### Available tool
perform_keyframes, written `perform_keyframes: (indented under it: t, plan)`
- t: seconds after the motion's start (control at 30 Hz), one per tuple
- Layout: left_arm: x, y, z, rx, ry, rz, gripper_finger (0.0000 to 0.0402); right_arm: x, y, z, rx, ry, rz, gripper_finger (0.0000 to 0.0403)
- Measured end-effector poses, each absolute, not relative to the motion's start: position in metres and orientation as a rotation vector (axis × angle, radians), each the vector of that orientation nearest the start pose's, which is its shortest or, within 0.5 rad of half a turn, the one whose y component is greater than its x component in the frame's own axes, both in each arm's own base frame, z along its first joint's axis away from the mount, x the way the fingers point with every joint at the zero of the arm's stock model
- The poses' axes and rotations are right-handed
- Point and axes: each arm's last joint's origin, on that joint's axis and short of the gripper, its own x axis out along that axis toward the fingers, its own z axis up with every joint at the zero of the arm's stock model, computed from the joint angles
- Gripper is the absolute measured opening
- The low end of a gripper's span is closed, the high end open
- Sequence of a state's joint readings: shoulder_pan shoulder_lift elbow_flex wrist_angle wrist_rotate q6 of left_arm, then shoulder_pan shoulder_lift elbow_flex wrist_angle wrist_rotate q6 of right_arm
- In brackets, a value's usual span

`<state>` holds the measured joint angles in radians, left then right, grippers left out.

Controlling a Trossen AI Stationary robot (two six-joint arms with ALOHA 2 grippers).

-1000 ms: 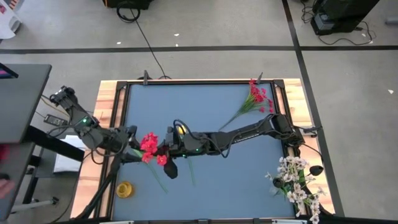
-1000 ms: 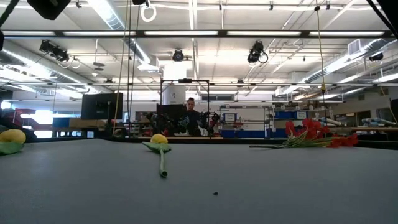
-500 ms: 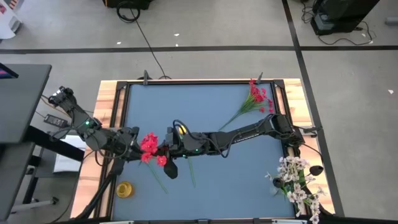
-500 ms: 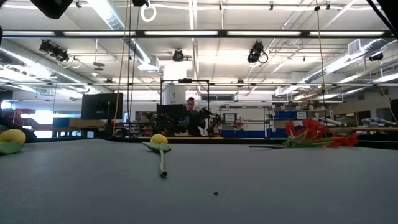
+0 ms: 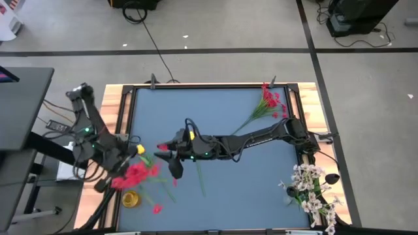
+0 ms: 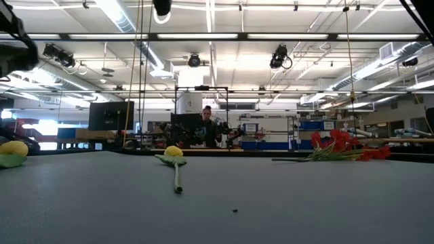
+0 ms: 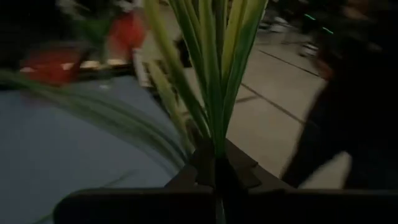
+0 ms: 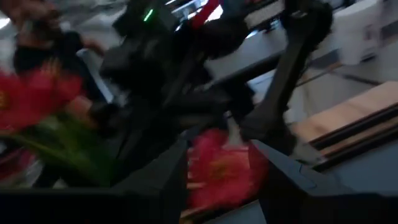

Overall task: Sort flowers into vase by color
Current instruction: Put the left red flowers into the yellow vase

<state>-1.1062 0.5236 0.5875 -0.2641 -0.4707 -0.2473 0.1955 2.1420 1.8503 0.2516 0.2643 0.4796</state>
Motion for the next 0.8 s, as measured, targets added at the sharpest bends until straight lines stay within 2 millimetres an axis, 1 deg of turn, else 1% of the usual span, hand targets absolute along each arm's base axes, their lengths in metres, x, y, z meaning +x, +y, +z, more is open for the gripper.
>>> perform_keyframes:
  t: [0.2,0.3,0.4,0.63,0.8]
  plan:
    - [0.047,-0.119,0.272,-0.134,0.094,-0.734,0.0004,0.496,0.098,0.317,0.471,-0.006,-0.145,0.0177]
    - [0.039,-0.123,0.268,-0.126,0.020,-0.774,0.0004,0.495,0.101,0.317,0.496,-0.008,-0.173,0.0177]
    - [0.033,-0.124,0.267,-0.088,-0.016,-0.786,0.0004,0.494,0.103,0.315,0.535,-0.002,-0.194,0.0177]
    - [0.032,-0.125,0.258,0.020,0.025,-0.796,0.0004,0.494,0.103,0.314,0.605,-0.011,-0.230,0.0177]
    - [0.032,-0.125,0.258,0.023,0.029,-0.806,0.0004,0.493,0.107,0.314,0.638,-0.021,-0.242,0.0177]
